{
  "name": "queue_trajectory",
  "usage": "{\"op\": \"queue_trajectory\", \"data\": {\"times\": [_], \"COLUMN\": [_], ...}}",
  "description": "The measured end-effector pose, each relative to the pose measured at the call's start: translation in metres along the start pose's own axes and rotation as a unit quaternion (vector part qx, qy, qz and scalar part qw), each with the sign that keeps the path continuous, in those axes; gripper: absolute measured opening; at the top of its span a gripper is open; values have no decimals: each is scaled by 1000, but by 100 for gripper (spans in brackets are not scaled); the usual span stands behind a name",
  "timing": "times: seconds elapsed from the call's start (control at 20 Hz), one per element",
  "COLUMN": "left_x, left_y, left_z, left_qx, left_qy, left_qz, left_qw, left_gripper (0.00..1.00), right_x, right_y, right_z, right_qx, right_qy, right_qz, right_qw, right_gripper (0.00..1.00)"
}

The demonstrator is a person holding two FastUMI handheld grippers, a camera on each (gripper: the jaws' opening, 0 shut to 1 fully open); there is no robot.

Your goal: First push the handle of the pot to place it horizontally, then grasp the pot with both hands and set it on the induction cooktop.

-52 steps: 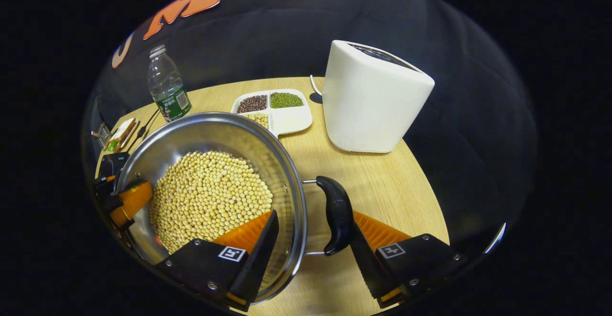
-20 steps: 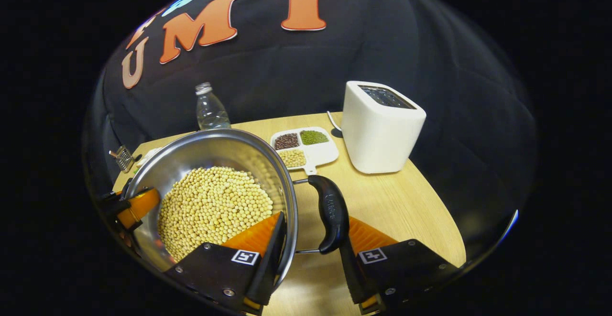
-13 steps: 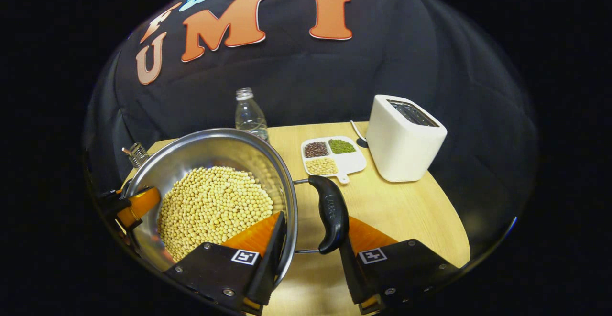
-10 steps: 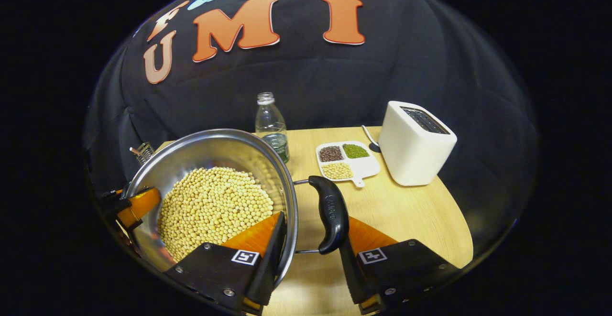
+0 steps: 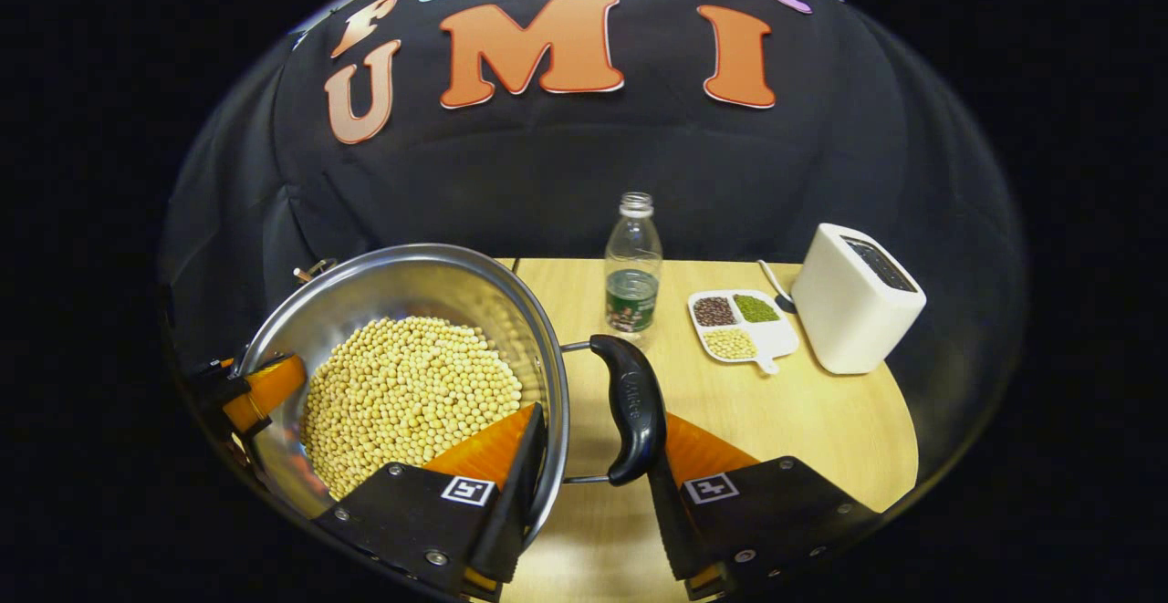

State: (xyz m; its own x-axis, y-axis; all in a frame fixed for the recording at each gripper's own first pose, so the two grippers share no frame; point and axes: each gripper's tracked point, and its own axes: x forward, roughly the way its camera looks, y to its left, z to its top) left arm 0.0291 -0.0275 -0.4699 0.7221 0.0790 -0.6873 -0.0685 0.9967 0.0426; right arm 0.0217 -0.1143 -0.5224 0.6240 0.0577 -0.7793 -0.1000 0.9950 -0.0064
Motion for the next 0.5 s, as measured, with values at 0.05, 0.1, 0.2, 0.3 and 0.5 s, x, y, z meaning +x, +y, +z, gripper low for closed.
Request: {"op": "queue_trajectory", "data": {"times": [0.05, 0.1, 0.2, 0.3, 0.5], "left_x": [-2, -3, -6, -7, -8], "left_y": [9, 19, 36, 52, 80], "left_z": [0, 1, 3, 3, -1], "left_qx": [-2, -3, -8, -12, -15], "left_qy": [0, -1, -2, -2, 1], "left_qz": [5, 10, 18, 26, 42], "left_qw": [1000, 1000, 1000, 1000, 999], "left_gripper": [74, 74, 74, 74, 71], "right_x": [1, 1, 2, 2, 5], "right_y": [-1, -3, -6, -8, -4], "right_z": [1, 4, 7, 11, 15], "right_qx": [-2, -5, -12, -17, -22], "right_qy": [1, 1, 2, 2, 8], "right_qz": [3, 7, 14, 20, 33], "right_qw": [1000, 1000, 1000, 1000, 999], "right_gripper": [61, 61, 61, 61, 61]}}
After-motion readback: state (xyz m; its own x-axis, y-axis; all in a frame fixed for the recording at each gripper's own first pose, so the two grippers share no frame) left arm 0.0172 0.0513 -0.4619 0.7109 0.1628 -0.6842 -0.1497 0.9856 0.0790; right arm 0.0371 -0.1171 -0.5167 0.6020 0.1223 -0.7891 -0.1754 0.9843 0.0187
